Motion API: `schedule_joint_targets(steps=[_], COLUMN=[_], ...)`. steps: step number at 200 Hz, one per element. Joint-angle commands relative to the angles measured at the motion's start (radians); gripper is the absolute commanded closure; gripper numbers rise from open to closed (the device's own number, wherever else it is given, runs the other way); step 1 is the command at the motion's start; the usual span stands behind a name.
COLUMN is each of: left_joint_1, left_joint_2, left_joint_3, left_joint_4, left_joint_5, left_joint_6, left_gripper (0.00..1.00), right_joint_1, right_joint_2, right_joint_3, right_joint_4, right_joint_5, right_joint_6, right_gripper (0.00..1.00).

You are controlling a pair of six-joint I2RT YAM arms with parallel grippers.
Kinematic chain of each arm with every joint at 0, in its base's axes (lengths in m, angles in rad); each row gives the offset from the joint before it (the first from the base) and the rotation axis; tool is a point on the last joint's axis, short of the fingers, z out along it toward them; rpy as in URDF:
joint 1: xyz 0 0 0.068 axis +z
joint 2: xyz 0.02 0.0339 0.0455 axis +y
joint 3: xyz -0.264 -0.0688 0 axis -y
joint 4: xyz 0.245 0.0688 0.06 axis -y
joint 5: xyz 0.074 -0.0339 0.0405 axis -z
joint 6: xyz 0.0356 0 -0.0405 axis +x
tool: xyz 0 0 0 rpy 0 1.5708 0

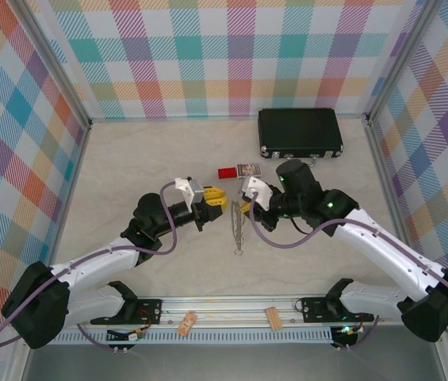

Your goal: Put the keys on the keyring

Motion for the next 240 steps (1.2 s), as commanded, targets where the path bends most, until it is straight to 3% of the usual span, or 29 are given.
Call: schedule_joint_targets(steps=[1, 58, 240], left_joint_1=[-0.024, -0.084, -0.114], left_joint_2=[-0.006, -0.003, 0.096], left_joint_3=[-0.012, -0.007, 0.059], left_joint_4=[-0.055, -0.143, -0.177], left_joint_5=[0.03, 0.045, 0.117], left_joint_6=[0.104, 0.21, 0.206], left_gripper=[0.74, 0.67, 0.78], right_joint_1=[0.026, 0.056, 0.144], right_joint_2=[0.019, -0.019, 0.008], right_joint_3=[0.031, -0.036, -0.038], right_joint_4=[-0.095, -0.04, -0.019], right_joint_5=[0.15, 0.221, 0.195], right_joint_6=[-0.175, -0.24, -0.222], right_gripper=[1.0, 1.0, 1.0])
